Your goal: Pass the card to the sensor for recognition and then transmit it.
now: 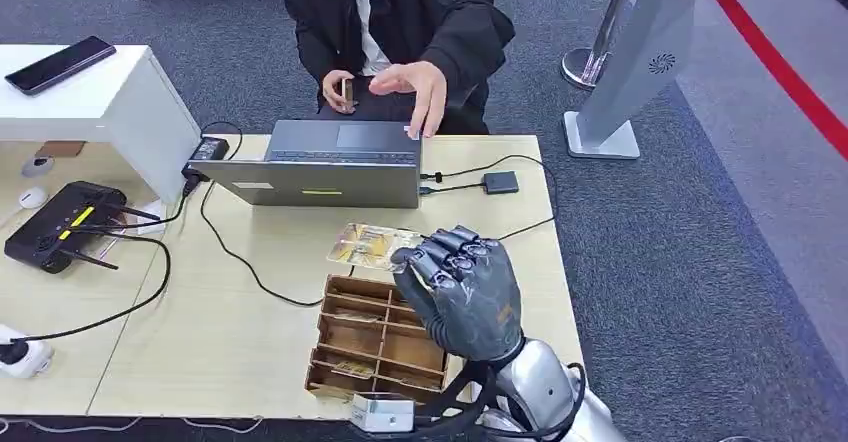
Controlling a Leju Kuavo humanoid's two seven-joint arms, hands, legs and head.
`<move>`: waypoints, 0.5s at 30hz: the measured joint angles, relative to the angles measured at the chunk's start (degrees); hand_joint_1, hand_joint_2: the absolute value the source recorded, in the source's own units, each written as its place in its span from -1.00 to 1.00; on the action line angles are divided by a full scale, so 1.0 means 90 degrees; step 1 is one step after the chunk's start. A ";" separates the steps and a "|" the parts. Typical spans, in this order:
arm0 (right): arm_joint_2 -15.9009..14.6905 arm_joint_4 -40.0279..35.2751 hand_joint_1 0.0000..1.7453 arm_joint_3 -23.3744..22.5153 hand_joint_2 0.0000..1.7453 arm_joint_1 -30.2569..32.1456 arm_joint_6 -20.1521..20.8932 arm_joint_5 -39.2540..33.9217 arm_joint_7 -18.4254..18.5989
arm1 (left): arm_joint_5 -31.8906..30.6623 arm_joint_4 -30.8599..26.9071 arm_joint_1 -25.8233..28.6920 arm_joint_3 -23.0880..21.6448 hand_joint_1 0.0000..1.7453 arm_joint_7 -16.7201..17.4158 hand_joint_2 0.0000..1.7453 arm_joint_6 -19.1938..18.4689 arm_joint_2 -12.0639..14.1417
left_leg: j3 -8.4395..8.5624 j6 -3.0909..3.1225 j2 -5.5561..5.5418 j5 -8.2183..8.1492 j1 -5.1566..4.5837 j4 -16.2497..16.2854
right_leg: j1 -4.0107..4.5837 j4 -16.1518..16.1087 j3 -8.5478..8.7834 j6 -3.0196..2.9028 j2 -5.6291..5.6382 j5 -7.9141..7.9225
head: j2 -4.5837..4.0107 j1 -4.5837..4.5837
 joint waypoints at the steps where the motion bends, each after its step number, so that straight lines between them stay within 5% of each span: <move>1: 0.0000 0.0012 1.00 -0.0002 1.00 -0.0042 0.0032 0.0000 0.0029 | -0.0029 0.0000 -0.0003 0.0000 -1.00 0.0010 -1.00 -0.0002 0.0000 | 0.0000 0.0000 0.0000 0.0000 0.0000 0.0000 | 0.0000 0.0000 0.0000 0.0000 0.0000 0.0000 | 0.0000 0.0000; 15: 0.0216 0.0862 1.00 -0.0194 1.00 -0.0813 0.0592 0.0014 0.0366 | -0.0631 0.0000 -0.0128 0.0000 -1.00 0.0320 -1.00 -0.0155 -0.0010 | 0.0000 0.0000 0.0000 0.0001 0.0000 0.0000 | 0.0000 0.0003 0.0000 0.0000 0.0000 0.0001 | 0.0000 0.0000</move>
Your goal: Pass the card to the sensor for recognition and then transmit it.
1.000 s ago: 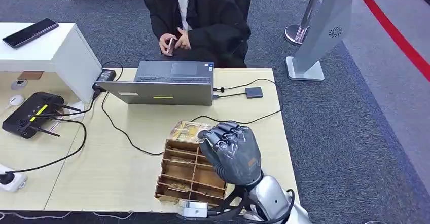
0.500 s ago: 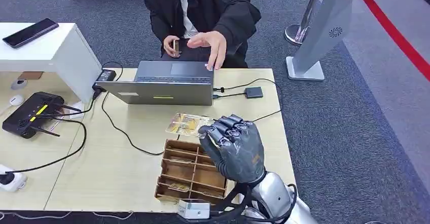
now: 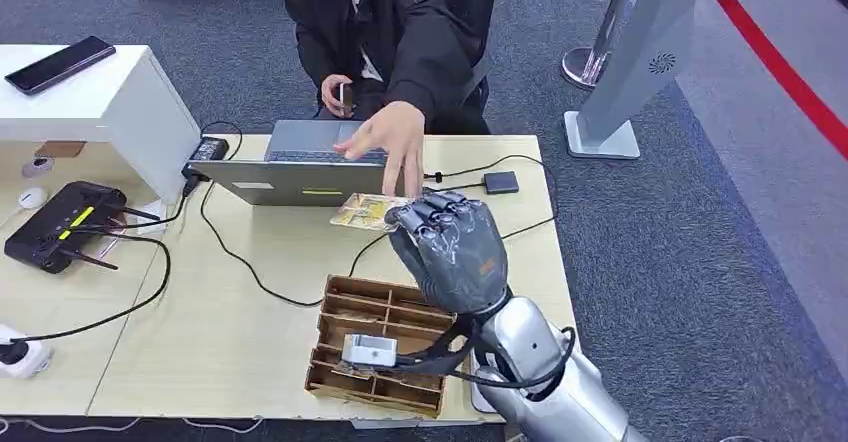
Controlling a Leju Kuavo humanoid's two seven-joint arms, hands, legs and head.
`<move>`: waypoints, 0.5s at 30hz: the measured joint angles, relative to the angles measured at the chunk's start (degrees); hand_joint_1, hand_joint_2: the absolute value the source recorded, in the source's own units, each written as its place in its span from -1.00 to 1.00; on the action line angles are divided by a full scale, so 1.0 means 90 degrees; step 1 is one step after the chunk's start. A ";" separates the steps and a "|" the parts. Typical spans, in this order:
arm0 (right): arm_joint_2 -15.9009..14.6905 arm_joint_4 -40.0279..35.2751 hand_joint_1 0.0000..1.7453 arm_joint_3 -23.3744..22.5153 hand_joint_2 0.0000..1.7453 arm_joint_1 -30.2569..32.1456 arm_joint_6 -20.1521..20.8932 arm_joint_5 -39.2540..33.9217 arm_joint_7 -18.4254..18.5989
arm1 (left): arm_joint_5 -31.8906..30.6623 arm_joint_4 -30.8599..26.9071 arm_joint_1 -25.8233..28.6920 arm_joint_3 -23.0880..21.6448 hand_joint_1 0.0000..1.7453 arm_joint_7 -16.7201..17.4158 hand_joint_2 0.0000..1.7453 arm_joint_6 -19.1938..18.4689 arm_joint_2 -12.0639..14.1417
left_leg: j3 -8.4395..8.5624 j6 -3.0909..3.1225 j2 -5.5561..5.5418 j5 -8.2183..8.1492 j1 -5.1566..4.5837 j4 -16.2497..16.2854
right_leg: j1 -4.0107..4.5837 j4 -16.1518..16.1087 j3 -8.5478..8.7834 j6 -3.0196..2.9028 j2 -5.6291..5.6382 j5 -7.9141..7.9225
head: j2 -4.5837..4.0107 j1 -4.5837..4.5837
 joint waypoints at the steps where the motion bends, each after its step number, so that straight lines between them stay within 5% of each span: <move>1: 0.0034 0.0070 1.00 -0.0022 1.00 -0.0064 0.0075 0.0010 0.0046 | -0.0037 0.0000 -0.0017 0.0000 -1.00 0.0034 -1.00 -0.0007 -0.0010 | 0.0000 0.0000 0.0000 0.0000 0.0000 0.0000 | 0.0000 0.0000 0.0000 0.0000 0.0000 0.0000 | 0.0000 0.0000; 12: 0.0260 0.0853 1.00 -0.0173 1.00 -0.0487 0.0671 0.0061 0.0396 | -0.0231 0.0000 -0.0089 0.0000 -1.00 0.0107 -1.00 -0.0051 -0.0046 | 0.0000 0.0000 -0.0001 0.0000 0.0000 0.0000 | 0.0000 0.0000 0.0000 0.0000 0.0000 0.0000 | 0.0000 0.0000; 13: 0.0262 0.0897 0.60 -0.0177 1.00 -0.0493 0.0685 0.0056 0.0416 | -0.0231 0.0000 -0.0088 0.0000 -1.00 0.0107 -1.00 -0.0049 -0.0046 | -0.0001 0.0000 -0.0001 0.0000 0.0000 0.0000 | 0.0000 0.0000 0.0000 0.0000 0.0000 0.0000 | 0.0000 0.0000; 14: 0.0267 0.0952 -1.00 -0.0190 1.00 -0.0503 0.0727 0.0039 0.0440 | -0.0233 0.0000 -0.0088 0.0000 -1.00 0.0105 -1.00 -0.0049 -0.0046 | 0.0000 0.0000 -0.0001 0.0000 0.0000 0.0000 | 0.0000 0.0000 0.0000 0.0000 0.0000 0.0000 | 0.0000 0.0002; 15: 0.0277 0.1001 -1.00 -0.0197 1.00 -0.0507 0.0751 0.0019 0.0474 | -0.0233 0.0000 -0.0088 0.0000 -1.00 0.0105 -1.00 -0.0049 -0.0046 | -0.0001 0.0000 -0.0001 0.0000 0.0000 0.0000 | 0.0000 0.0000 0.0000 0.0000 0.0000 0.0000 | 0.0000 0.0000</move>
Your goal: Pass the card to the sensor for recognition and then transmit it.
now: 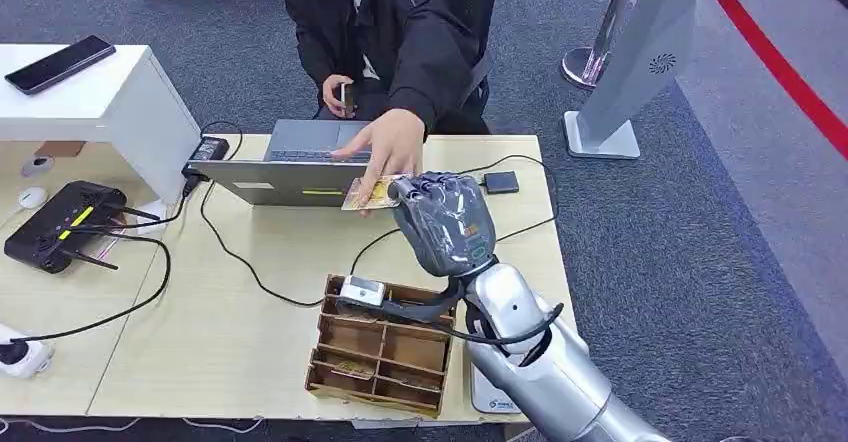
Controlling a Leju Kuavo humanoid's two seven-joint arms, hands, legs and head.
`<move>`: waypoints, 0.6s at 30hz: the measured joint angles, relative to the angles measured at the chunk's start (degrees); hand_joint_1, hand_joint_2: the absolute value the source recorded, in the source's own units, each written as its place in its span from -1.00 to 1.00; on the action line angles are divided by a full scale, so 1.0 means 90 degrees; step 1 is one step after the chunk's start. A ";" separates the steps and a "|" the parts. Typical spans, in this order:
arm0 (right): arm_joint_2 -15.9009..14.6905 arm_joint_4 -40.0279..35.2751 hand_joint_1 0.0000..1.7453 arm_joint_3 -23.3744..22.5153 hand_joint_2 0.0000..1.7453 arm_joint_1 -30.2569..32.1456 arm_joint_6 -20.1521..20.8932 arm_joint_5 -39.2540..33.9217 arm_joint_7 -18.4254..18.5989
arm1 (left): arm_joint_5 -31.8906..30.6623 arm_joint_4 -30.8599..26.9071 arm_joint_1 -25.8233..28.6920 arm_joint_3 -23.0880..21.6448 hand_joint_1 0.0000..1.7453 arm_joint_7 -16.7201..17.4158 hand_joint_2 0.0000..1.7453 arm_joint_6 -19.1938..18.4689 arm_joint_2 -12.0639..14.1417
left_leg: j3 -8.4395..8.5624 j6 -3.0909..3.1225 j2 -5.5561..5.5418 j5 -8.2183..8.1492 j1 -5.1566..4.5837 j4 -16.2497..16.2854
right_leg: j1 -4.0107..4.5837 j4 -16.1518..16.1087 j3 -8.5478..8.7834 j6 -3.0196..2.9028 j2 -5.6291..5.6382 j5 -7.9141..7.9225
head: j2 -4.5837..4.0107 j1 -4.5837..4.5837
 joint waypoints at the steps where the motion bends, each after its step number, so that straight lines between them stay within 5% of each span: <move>1: 0.0007 0.0032 -1.00 0.0000 1.00 -0.0001 0.0046 -0.0007 0.0012 | -0.0002 0.0000 0.0000 0.0000 -1.00 0.0000 -1.00 0.0000 0.0000 | 0.0000 0.0000 0.0000 0.0000 0.0000 0.0000 | 0.0000 0.0000 0.0000 0.0000 0.0000 0.0000 | 0.0000 0.0000; 8: 0.0015 0.0129 -1.00 -0.0022 1.00 -0.0008 0.0143 0.0000 0.0097 | 0.0015 0.0000 0.0004 0.0000 -1.00 -0.0010 -1.00 0.0017 0.0000 | 0.0000 0.0000 0.0000 0.0000 0.0000 0.0000 | 0.0000 0.0000 0.0000 0.0000 0.0000 0.0000 | 0.0000 0.0000; 9: 0.0015 0.0129 -1.00 -0.0022 -1.00 -0.0008 0.0143 0.0007 0.0102 | 0.0024 0.0000 0.0006 0.0000 -1.00 -0.0022 -1.00 0.0027 0.0000 | 0.0000 0.0000 0.0000 0.0000 0.0000 0.0000 | 0.0000 0.0000 0.0000 0.0000 0.0000 0.0000 | 0.0000 0.0000; 18: 0.0012 0.0002 -1.00 -0.0019 -1.00 0.0056 0.0080 0.0022 0.0087 | 0.0122 0.0000 0.0021 0.0000 -1.00 -0.0097 -1.00 0.0075 0.0000 | 0.0000 0.0000 0.0000 0.0000 0.0000 0.0000 | 0.0000 0.0000 -0.0001 0.0000 0.0000 0.0000 | 0.0000 0.0002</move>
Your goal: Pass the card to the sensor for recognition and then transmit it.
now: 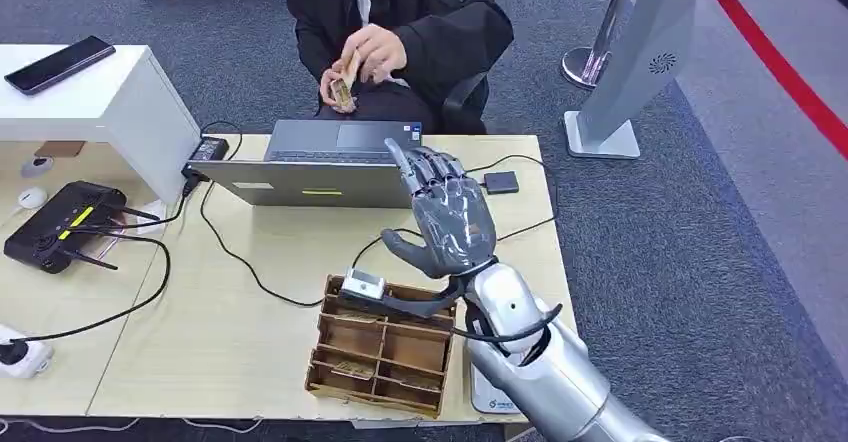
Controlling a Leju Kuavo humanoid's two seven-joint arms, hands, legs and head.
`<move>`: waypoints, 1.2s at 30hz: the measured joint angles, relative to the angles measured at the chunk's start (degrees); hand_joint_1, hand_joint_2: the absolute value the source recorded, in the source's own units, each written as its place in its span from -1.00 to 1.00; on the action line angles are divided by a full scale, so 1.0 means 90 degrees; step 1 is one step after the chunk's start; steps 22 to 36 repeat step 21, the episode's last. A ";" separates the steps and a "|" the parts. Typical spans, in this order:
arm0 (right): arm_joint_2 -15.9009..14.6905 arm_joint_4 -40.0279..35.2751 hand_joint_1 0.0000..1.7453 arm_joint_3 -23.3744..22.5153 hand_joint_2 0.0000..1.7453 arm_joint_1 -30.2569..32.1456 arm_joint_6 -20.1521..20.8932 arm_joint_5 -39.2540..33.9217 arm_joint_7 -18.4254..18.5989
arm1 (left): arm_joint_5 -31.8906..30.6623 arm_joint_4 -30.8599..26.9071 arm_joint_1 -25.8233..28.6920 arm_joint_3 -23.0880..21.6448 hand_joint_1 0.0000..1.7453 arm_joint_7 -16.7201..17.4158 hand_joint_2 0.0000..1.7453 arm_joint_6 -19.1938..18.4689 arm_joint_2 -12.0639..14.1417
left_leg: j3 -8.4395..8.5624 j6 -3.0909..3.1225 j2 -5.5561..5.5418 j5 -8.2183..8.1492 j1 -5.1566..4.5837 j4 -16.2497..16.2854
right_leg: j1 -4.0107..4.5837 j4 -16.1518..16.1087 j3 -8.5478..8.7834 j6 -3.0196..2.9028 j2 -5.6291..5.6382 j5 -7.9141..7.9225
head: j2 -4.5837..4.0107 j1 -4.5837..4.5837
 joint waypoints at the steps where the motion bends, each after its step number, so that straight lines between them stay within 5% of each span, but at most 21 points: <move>1: 0.0000 0.0000 -1.00 0.0000 -1.00 0.0002 0.0000 0.0000 0.0000 | 0.0000 0.0000 0.0000 0.0000 -1.00 0.0000 -1.00 0.0000 0.0000 | 0.0000 0.0000 0.0000 0.0000 0.0000 0.0000 | 0.0000 0.0000 0.0000 0.0000 0.0000 0.0000 | 0.0000 0.0000; 14: -0.0136 -0.1489 -1.00 -0.0002 -1.00 0.1267 -0.0867 -0.2228 -0.1429 | 0.0595 0.0000 0.0198 0.0061 -1.00 -0.0461 -1.00 0.0250 0.0039 | -0.0002 -0.0001 0.0000 -0.0003 0.0000 -0.0001 | 0.0000 -0.0001 -0.0003 -0.0001 0.0000 -0.0003 | 0.0000 -0.0002; 21: -0.0233 -0.2035 -1.00 -0.0010 -1.00 0.1991 -0.0560 -0.4103 -0.2490 | 0.0806 0.0000 0.0336 0.0199 -1.00 -0.0666 -1.00 0.0328 0.0061 | -0.0001 -0.0004 0.0001 -0.0006 0.0000 -0.0001 | 0.0000 -0.0002 -0.0004 -0.0005 0.0000 -0.0007 | 0.0000 -0.0002; 36: -0.0233 -0.2035 -1.00 -0.0010 -1.00 0.1991 -0.0560 -0.4103 -0.2490 | 0.0806 0.0000 0.0336 0.0199 -1.00 -0.0666 -1.00 0.0328 0.0061 | -0.0001 -0.0004 0.0001 -0.0006 0.0000 -0.0001 | 0.0000 -0.0002 -0.0004 -0.0005 0.0000 -0.0007 | 0.0000 -0.0002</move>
